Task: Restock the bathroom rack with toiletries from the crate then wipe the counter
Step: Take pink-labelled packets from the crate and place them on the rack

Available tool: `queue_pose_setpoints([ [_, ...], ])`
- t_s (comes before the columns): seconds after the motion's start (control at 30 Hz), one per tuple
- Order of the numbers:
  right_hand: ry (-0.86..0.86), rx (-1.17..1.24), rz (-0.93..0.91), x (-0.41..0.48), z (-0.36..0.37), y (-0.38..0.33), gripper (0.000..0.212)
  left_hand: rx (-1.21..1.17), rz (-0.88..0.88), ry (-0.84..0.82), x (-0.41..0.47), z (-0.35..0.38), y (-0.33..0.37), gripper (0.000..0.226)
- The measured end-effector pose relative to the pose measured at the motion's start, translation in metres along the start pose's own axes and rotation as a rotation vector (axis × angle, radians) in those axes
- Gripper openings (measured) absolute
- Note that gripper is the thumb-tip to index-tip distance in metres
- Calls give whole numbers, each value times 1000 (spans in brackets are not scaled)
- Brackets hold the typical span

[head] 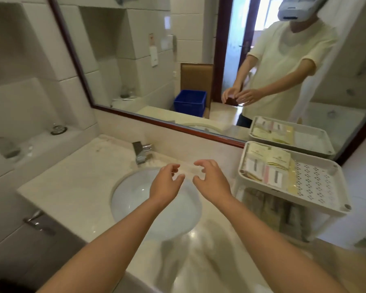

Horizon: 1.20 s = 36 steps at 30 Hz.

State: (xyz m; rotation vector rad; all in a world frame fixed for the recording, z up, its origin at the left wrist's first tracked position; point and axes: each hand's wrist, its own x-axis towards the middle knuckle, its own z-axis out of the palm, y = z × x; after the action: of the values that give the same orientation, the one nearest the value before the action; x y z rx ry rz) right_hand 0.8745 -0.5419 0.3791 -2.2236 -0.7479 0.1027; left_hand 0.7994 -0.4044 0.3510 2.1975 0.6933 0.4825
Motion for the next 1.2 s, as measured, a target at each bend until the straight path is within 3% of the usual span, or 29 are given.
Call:
queue_pose_setpoints([
  [0.2,-232,-14,-55,-39,76,-64,48,28,-141,51,-61,-90,-77,33],
  [0.63,-620,-136,-436,-175,229,-213,52,166,-482,199,-265,-268,-210,47],
  [1.2,-892,-135,-734,-317,353,-336,50,127,-853,433,-465,-373,-302,47],
])
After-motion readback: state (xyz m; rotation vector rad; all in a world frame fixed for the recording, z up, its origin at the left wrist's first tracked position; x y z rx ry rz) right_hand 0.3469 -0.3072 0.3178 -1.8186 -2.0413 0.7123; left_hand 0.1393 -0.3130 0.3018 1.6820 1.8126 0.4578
